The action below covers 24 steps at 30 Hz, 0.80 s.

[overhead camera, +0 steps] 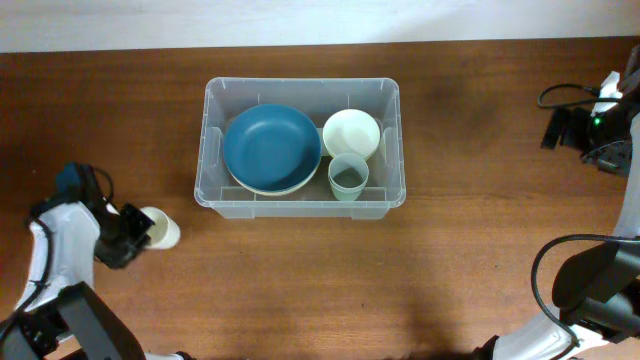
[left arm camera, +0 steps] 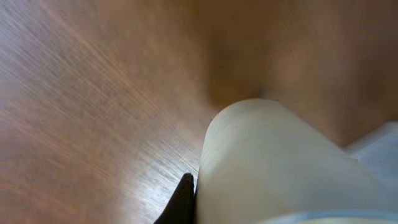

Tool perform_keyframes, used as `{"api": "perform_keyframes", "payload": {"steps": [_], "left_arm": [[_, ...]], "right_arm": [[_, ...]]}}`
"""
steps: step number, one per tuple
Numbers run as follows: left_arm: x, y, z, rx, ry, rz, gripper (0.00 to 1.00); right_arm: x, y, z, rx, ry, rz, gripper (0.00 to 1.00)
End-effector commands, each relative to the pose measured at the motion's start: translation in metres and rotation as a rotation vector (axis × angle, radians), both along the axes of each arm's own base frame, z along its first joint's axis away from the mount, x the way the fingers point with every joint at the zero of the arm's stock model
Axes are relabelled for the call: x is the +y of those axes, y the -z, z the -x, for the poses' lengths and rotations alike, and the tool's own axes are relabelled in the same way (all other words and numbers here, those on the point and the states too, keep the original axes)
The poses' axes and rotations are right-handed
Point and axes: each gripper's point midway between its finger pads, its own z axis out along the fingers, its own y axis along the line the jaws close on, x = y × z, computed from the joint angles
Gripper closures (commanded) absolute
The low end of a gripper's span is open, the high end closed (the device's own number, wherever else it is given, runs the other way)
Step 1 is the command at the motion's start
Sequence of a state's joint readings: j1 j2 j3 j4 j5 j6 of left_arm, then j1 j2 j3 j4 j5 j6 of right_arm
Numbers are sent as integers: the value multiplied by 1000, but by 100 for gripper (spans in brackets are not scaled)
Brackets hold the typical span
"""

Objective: Pack container
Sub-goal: 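Grasp the white cup and lift it, then lower the white cup onto the grey cup stack and release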

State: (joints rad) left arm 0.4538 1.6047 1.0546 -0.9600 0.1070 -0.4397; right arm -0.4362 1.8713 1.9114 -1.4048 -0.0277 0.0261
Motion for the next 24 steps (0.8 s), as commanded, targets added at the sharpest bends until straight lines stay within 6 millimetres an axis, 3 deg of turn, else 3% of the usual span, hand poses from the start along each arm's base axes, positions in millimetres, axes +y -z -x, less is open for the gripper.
{"api": "perform_keyframes", "payload": {"steps": [1,4,7,10,13,16,17,21,24], "left_arm": [[17,-74,-47,-189,-3,-52,99],[24,-141,-67,-308,22,-110,99],[13,-212,-77,-459,65,-120,99],[-31,-280,-85,-656,228,-86,99],[-100,-331,-82,-844,494,-53,99],[-170,-347,-70,-923,762,-46,99],[-210,-344,-64,-921,878,-44,99],[-278,-322,-63,-870,1054,-72,99],[-313,-291,-70,-789,1137,-103,99]], "right_arm": [[0,2,1,5,10,-7,1],[0,2,1,5,10,-7,1],[0,2,1,5,10,-7,1],[0,2,1,5,10,-7,1],[0,2,1,5,10,-7,1],[-1,2,1,5,10,-6,1],[0,2,1,5,10,-7,1],[0,2,1,5,10,-7,1],[0,2,1,5,10,-7,1]]}}
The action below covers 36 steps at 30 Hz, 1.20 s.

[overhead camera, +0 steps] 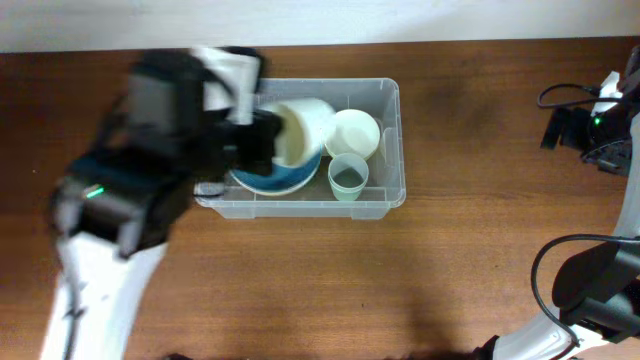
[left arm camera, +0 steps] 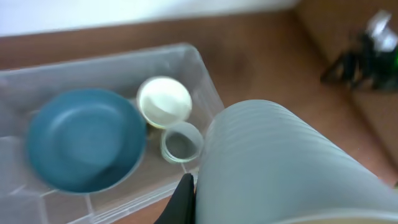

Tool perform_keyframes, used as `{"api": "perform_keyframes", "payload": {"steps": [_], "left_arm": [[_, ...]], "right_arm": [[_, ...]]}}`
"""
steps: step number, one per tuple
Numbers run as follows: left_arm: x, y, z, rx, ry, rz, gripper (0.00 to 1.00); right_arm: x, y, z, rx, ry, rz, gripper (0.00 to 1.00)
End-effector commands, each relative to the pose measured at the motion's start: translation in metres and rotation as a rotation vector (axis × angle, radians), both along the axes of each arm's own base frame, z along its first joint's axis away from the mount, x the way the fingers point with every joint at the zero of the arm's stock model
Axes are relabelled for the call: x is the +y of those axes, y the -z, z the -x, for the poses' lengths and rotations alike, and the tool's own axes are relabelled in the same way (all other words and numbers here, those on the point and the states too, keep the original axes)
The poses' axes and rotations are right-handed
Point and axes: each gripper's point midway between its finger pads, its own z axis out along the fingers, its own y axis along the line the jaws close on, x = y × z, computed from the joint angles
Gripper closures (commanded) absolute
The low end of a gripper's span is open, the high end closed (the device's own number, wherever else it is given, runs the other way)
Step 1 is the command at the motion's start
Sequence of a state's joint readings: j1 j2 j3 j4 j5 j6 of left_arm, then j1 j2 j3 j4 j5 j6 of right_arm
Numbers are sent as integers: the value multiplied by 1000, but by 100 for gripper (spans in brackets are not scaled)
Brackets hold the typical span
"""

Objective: Pack container
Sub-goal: 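Lower the white cup onto the grey cup stack and release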

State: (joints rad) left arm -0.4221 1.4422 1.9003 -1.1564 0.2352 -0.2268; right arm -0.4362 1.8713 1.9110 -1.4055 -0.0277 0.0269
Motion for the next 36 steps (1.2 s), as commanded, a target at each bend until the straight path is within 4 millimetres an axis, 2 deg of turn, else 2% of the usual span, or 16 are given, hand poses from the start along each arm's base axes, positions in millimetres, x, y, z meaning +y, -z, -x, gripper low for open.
{"api": "perform_keyframes", "payload": {"steps": [1,5,9,12,21,31,36], "left_arm": [[-28,48,-21,40,15,-173,99],[-52,95,-34,135,52,-241,99],[-60,133,-48,209,56,-289,99],[-64,153,-53,251,60,-314,99],[-69,175,-61,282,62,-334,99],[-73,215,-69,354,65,-380,99],[-74,224,-70,371,66,-390,99]], "right_arm": [[-1,2,0,4,9,-6,1],[-1,2,0,4,9,-6,1],[-1,2,0,4,9,-6,1],[-1,2,0,4,9,-6,1],[-1,2,0,4,9,-6,1],[-1,2,0,4,9,-6,1],[-1,2,0,4,9,-6,1]]}}
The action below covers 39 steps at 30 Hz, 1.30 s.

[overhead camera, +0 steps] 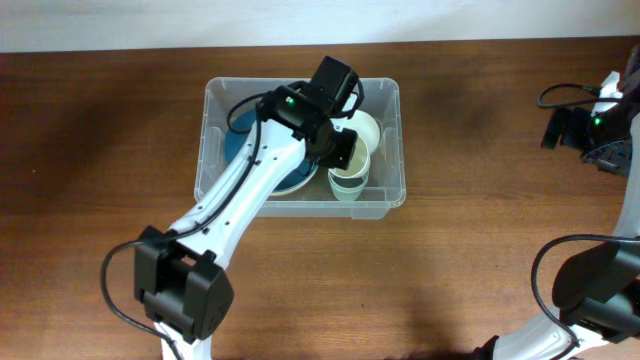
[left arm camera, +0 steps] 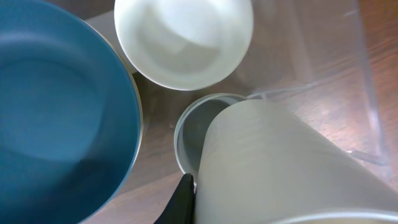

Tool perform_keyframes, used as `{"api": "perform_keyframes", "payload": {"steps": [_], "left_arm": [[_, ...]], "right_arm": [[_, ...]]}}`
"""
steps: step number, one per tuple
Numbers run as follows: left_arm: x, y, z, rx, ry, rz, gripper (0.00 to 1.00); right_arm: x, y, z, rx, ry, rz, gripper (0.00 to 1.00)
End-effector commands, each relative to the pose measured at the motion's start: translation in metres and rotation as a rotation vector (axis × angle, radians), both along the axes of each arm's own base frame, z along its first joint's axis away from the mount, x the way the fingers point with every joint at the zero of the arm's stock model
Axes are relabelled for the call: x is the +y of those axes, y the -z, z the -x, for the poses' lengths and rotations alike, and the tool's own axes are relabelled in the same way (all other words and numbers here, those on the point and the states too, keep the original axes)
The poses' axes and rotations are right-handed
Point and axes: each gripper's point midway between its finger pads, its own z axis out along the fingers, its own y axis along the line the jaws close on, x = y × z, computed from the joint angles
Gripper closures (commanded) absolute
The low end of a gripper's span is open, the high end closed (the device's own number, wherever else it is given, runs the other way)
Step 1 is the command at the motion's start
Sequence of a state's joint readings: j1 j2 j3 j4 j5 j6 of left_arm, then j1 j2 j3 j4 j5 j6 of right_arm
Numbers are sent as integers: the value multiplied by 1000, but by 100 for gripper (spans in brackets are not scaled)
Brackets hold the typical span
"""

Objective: Pack container
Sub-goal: 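Lower the white cup onto the grey cup stack and release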

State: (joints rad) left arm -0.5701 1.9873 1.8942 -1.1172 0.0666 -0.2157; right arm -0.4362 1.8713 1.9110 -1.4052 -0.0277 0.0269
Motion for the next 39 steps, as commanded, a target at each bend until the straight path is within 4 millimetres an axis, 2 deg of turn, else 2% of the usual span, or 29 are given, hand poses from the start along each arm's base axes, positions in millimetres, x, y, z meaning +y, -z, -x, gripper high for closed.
{"api": "perform_keyframes", "payload": {"steps": [1,18,28,30,33,34,35,39], "left_arm": [[0,4,-2,-6,16,-17,99],[8,8,4,21,11,-53,98],[8,8,4,20,10,-54,59],[7,7,3,14,10,-51,45],[6,3,-2,-3,6,-40,17],[7,0,-4,-10,2,-35,5],[8,-5,-7,-18,-4,-31,1],[32,-35,-18,-60,-62,-39,1]], "right_arm": [[-1,2,0,4,9,-6,1],[-1,2,0,4,9,-6,1],[-1,2,0,4,9,-6,1],[-1,2,0,4,9,-6,1],[-1,2,0,5,9,-6,1],[-1,2,0,4,9,-6,1],[-1,2,0,4,9,-6,1],[-1,2,0,4,9,-6,1]]}}
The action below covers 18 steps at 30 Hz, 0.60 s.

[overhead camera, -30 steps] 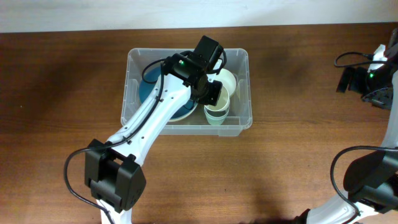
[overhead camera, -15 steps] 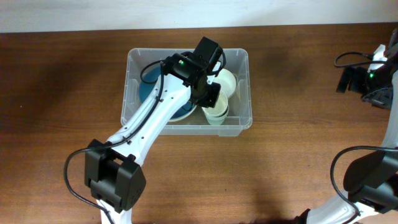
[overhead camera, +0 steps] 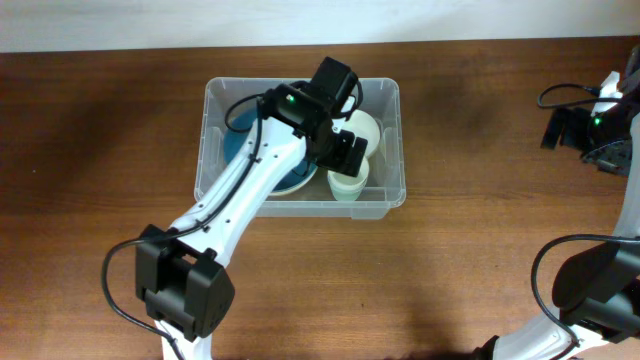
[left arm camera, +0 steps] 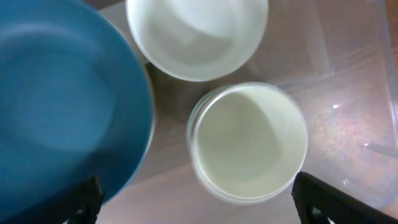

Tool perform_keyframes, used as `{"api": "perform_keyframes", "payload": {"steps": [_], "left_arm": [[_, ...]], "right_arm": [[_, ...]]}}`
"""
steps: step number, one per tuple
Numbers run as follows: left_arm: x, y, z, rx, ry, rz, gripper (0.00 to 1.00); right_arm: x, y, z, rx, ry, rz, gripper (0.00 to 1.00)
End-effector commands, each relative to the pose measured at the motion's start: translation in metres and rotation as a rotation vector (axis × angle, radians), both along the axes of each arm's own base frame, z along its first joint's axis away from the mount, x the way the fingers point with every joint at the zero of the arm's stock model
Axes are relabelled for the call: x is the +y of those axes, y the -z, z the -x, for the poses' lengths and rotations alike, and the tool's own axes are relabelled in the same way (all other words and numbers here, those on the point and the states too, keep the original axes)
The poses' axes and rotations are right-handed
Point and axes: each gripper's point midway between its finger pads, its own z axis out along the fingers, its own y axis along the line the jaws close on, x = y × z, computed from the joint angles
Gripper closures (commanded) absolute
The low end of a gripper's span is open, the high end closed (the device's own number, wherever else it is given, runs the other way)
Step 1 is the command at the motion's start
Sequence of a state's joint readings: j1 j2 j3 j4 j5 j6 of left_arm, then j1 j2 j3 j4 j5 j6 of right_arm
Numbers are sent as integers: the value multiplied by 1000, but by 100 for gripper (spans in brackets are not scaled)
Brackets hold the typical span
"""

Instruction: Pack container

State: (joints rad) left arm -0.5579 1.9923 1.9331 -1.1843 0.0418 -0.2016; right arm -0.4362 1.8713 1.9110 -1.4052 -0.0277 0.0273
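Note:
A clear plastic container (overhead camera: 210, 150) holds a blue bowl (left arm camera: 62, 106), a white bowl (left arm camera: 196, 34) and a cream cup (left arm camera: 249, 140). The cream cup stands upright, nested in a pale green cup whose rim shows around it (left arm camera: 194, 146). My left gripper (left arm camera: 199, 202) hangs open just above the cup, with one black finger (left arm camera: 81, 199) on each side and nothing between them. Seen from overhead, the left gripper (overhead camera: 345, 158) covers part of the nested cups (overhead camera: 347, 185). My right arm (overhead camera: 600, 120) stays at the table's far right edge.
The container's right wall (left arm camera: 373, 124) runs close beside the cup. Cables and the right arm's base (overhead camera: 585, 280) lie along the right edge. Brown wooden table (overhead camera: 450, 250) surrounds the container.
My left gripper has opened and let go of the cream cup. The cup now sits inside the pale green cup, and the fingers stand apart above it.
At first my left gripper was shut on the cream cup on the table, left of the container. It then held the cup above the container, then right over the pale green cup. Now the cup is nested there and released.

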Motion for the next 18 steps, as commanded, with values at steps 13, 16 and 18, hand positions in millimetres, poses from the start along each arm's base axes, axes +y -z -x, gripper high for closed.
{"api": "perform_keyframes", "payload": {"steps": [13,16,18], "left_arm": [[174,-108,23,-79,-490,-115,1],[186,-122,43,-81,-510,-113,0],[190,-130,55,-82,-534,-111,0]], "right_arm": [[-1,2,0,5,9,-6,1],[-1,2,0,5,9,-6,1],[-1,2,0,5,9,-6,1]]}}
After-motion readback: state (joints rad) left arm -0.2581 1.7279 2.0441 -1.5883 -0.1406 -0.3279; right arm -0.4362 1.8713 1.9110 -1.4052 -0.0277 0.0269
